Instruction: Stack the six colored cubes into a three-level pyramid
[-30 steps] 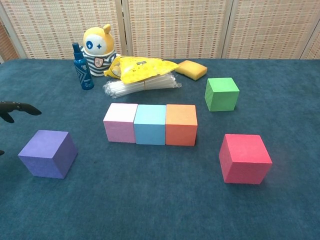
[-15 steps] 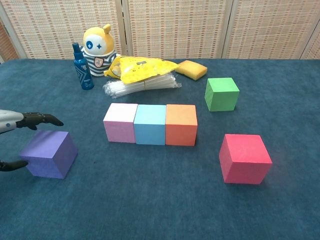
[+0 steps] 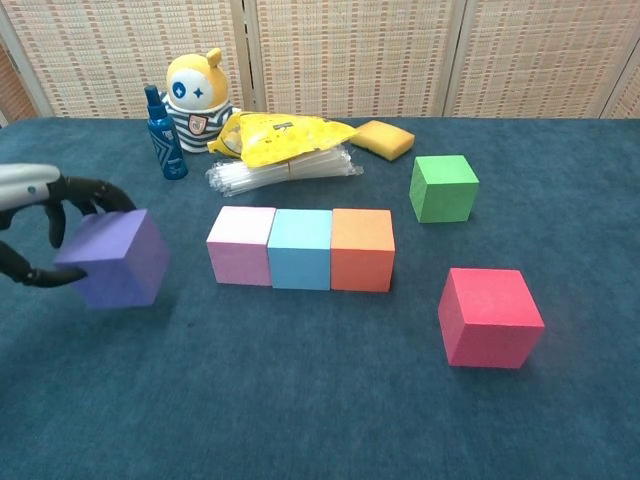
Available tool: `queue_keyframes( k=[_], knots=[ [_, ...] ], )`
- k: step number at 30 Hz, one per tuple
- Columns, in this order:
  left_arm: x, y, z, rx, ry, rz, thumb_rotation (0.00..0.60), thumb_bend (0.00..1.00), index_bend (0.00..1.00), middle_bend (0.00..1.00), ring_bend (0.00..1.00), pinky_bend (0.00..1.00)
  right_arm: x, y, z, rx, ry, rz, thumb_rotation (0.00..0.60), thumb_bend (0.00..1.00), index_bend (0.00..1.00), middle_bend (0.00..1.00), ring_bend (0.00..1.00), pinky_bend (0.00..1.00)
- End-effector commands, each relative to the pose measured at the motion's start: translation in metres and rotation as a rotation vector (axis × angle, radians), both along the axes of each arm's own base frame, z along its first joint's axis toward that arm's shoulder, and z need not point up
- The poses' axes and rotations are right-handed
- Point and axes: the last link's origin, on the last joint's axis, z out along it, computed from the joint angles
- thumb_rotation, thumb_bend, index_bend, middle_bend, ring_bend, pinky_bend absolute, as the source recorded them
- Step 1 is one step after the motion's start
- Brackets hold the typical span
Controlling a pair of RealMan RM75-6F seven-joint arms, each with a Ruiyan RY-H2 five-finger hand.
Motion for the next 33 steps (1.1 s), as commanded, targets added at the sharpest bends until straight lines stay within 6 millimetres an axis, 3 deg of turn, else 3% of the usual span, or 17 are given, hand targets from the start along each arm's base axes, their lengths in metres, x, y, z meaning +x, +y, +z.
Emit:
queue_keyframes(
  k=[1,7,15,23,33],
  knots=[
    [0.027,0.017,0.020,0.025,-0.065,-0.019,0.600,0.37,0.41,0.45,0.41,0.49,0.001,0.000,0.003,-0.006,0.000,0.002,0.600,0.17,0.09,0.22,0.24,0.45],
    [0.072,0.042,0.024,-0.021,-0.125,-0.026,0.600,0.36,0.38,0.41,0.36,0.48,0.001,0.003,0.011,-0.022,-0.001,-0.005,0.600,0.17,0.09,0.22,0.24,0.45],
    [0.112,0.060,-0.005,-0.086,-0.067,-0.062,0.600,0.36,0.37,0.40,0.36,0.47,-0.002,0.008,0.019,-0.041,0.000,-0.024,0.600,0.17,0.09,0.22,0.24,0.45],
    [0.131,0.066,-0.029,-0.081,0.025,-0.097,0.600,0.36,0.36,0.40,0.35,0.45,-0.006,0.011,0.022,-0.044,0.002,-0.039,0.600,0.17,0.09,0.22,0.24,0.45],
    [0.133,0.074,-0.035,-0.059,0.099,-0.094,0.600,0.36,0.36,0.40,0.33,0.44,-0.012,0.011,0.022,-0.044,-0.001,-0.055,0.600,0.17,0.09,0.22,0.24,0.45]
  ],
)
